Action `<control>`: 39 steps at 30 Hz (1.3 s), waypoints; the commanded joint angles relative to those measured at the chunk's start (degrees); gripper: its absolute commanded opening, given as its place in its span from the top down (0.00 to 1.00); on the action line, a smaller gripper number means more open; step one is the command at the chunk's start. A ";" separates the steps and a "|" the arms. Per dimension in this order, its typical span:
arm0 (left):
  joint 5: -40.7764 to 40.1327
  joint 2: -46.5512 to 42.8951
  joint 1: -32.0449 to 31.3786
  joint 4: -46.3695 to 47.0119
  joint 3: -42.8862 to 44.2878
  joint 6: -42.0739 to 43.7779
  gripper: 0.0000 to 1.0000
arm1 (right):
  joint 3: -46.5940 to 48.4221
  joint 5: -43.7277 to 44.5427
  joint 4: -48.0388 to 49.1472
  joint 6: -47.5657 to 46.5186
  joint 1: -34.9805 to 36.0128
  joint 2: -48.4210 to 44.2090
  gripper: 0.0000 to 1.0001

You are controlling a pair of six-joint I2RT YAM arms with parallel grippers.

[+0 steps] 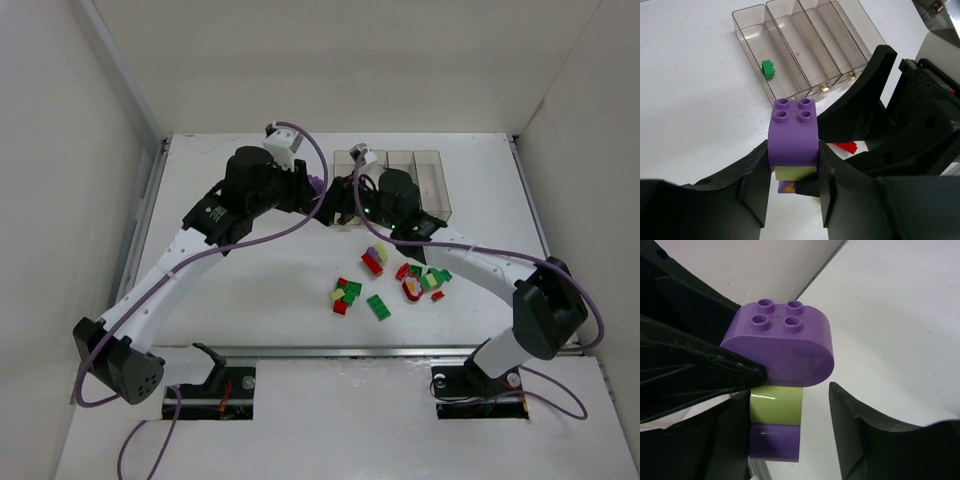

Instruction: Sort the legos into containers by color

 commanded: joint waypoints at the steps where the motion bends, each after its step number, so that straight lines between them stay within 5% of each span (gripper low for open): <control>1: 0.09 0.02 -0.43 2.37 4.47 0.72 1.00 | 2.98 1.80 1.39 0.79 0.35 1.24 0.38; 4: 0.09 0.63 -0.43 2.37 5.09 1.25 1.00 | 3.59 1.80 1.39 0.79 0.35 1.76 0.53; 6: 0.09 0.63 -0.43 2.37 5.09 1.25 1.00 | 4.12 0.49 1.39 0.79 0.35 2.29 0.88; 7: 0.09 0.63 -0.43 2.37 5.09 1.25 1.00 | 4.12 0.48 1.39 0.79 0.35 2.30 0.88; 8: -0.70 0.63 -0.43 2.37 5.09 1.25 1.00 | 4.12 -0.21 1.39 0.79 0.35 2.30 1.00; 17: 0.34 8.53 1.51 5.19 13.17 2.57 1.00 | -7.20 0.31 -0.98 1.84 -0.26 -2.27 1.00; 25: 4.47 16.44 1.51 6.24 14.93 2.48 1.00 | -11.96 2.32 -6.33 5.45 -9.39 -8.41 1.00; 34: 8.52 40.16 -2.18 10.72 28.62 2.75 1.00 | -11.18 21.56 -25.14 -0.08 -24.15 -18.18 1.00; 39: 7.91 51.77 -2.19 12.12 39.27 0.73 1.00 | -7.92 19.74 -27.78 -3.34 -28.47 -16.17 1.00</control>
